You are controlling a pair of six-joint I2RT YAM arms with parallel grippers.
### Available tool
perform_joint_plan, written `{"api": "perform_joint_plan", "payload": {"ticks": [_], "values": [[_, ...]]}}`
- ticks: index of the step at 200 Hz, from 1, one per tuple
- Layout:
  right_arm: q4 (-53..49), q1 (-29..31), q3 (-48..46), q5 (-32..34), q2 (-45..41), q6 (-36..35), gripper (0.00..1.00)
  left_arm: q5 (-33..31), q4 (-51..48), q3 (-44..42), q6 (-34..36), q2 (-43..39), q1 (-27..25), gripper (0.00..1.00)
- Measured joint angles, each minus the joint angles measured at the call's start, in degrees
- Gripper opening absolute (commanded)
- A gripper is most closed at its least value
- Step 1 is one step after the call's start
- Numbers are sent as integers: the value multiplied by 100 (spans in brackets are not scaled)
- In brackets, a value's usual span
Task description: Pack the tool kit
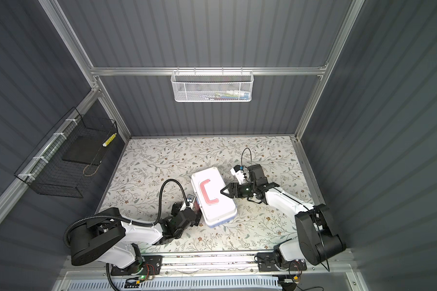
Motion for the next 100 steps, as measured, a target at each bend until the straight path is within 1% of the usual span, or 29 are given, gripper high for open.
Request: {"api": "perform_joint_plan", "payload": {"ticks": [22,52,77,100], "values": [[-31,0,0,13,-9,0,66,-328,-74,2,48,-232,17,100],[-28,0,0,13,-11,22,66,-699,-577,4,-103,-984,24,100],[-17,0,0,11,-11,42,66,-809,-901,4,-280,-1440,31,100],[-15,0,0,9,-11,44,66,-754,-1043,4,-317,-1502,50,100]]}}
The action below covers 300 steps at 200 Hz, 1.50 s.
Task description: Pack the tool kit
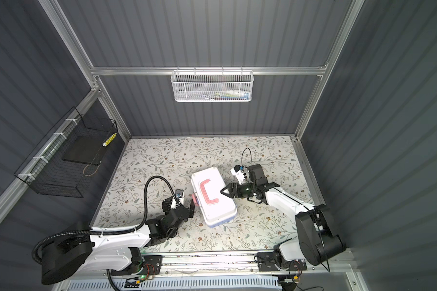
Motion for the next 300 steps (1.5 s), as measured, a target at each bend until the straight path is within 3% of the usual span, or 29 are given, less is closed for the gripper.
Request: {"api": "perform_joint_plan", "payload": {"ticks": [23,49,77,104,128,180,226,267,300], "values": [[0,0,0,-7,0,-2,66,214,-13,33,-7,144,0,97],[0,0,2,-11,2,-4,66,529,-26,166,-190,343,0,88],[0,0,2,-13,2,-2,66,850,-153,153,-505,-15,83,83],[0,0,2,-17,2,-4,66,1729,66,-24,-964,-664,619,80],[0,0,2,-20,2,-7,66,2461,448,-181,-1436,-745,1005,79],[15,0,2,-33,2,-2,66,3423,1067,-629,-2583,-511,1178,72],[17,0,2,-31,2,-2,66,3842,1797,-1054,-3375,-538,1180,72],[15,0,0,-26,-15,-2,66,3923,2190,-1189,-3567,-798,1182,71],[15,0,-4,-22,-55,0,66,3921,2269,-1255,-3589,-1058,1182,64]]}}
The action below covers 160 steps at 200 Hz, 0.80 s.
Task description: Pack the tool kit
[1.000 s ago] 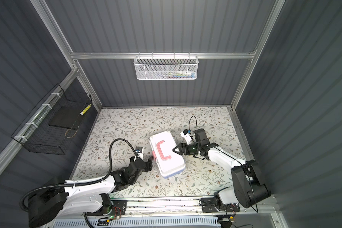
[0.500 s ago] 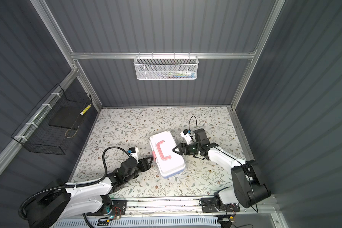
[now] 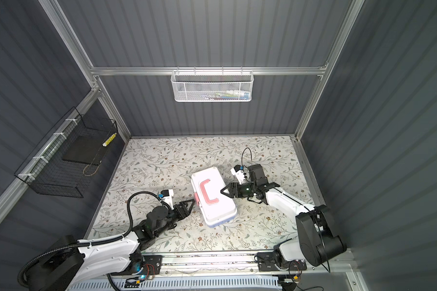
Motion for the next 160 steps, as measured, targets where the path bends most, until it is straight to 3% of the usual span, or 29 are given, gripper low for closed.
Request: {"api": "perform_joint_plan", "payload": {"ticks": [160], "values": [[31,0,-50,9,-26,66,65,407,146,299,92,407,-2,44]]}}
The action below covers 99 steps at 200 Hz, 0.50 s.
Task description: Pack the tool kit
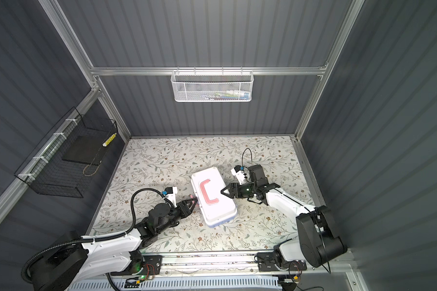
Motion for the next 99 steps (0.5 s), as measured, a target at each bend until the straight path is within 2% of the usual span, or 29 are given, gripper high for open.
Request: {"api": "perform_joint_plan", "payload": {"ticks": [25,99], "values": [[2,0,0,0,0,2,65,7,-24,0,2,2,0,39],[13,0,-4,0,0,20,65,-31,-396,11,68,-557,0,38]]}}
